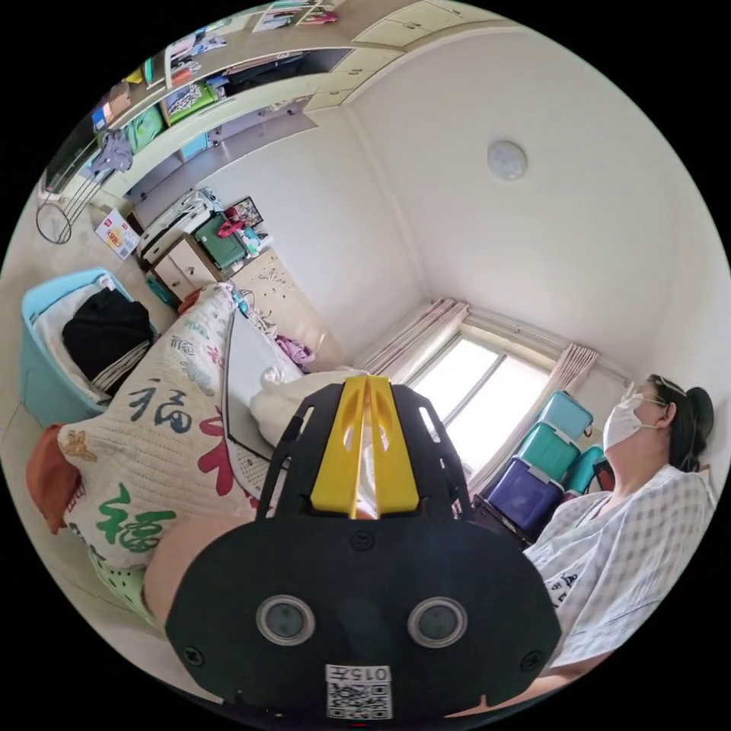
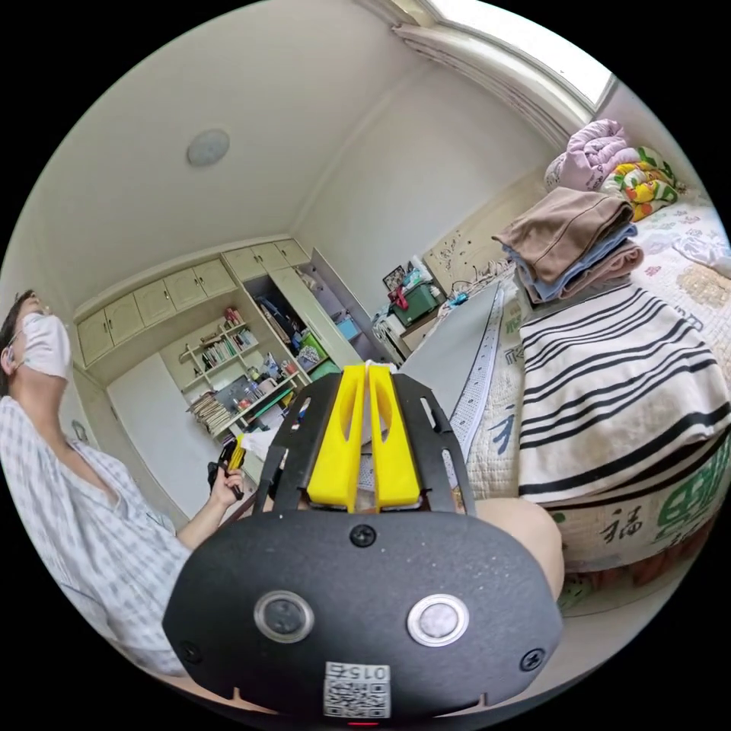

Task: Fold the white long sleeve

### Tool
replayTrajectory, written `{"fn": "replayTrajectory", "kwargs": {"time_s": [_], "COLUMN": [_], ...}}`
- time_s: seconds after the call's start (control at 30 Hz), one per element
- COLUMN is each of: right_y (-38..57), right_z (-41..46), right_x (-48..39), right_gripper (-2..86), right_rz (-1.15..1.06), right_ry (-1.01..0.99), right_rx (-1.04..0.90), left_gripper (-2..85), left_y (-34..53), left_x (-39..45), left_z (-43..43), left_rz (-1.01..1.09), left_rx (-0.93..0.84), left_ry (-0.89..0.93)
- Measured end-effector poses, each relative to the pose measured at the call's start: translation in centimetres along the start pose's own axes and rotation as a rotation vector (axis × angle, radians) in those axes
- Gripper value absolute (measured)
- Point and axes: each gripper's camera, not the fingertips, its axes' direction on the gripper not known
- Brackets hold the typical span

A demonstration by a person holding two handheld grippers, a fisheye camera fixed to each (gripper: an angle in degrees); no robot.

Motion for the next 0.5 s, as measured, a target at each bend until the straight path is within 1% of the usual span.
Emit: {"fn": "replayTrajectory", "kwargs": {"time_s": [0.07,0.17,0.23,0.33,0.4,0.43,0.5], "right_y": [0.1,-0.1,-0.4,-2.1,-6.4,-8.0,-17.1], "right_z": [-0.5,-0.2,0.8,5.1,11.4,13.2,20.6], "right_x": [-0.9,-1.8,-1.4,0.8,2.9,3.4,3.7], "right_gripper": [-0.2,-0.3,-0.3,-0.3,-0.3,-0.3,-0.4], "right_rz": [-0.005,-0.020,0.013,0.107,0.130,0.151,0.186], "right_ry": [0.014,0.051,0.064,0.129,0.186,0.199,0.188], "right_rx": [-0.001,-0.039,-0.054,-0.137,-0.216,-0.226,-0.217], "left_gripper": [-0.8,-0.8,-0.8,-0.9,-0.9,-0.9,-0.9], "left_y": [-0.2,-0.9,-1.6,-4.5,-9.1,-10.6,-18.7], "left_x": [0.6,0.2,-0.9,-4.0,-7.9,-8.8,-11.2], "left_z": [0.2,1.5,3.1,7.7,14.4,16.5,25.2], "left_rz": [0.010,-0.032,-0.080,-0.135,-0.194,-0.204,-0.248], "left_rx": [-0.032,-0.097,-0.149,-0.247,-0.347,-0.367,-0.376], "left_ry": [-0.016,-0.003,-0.023,-0.094,-0.129,-0.127,-0.156]}}
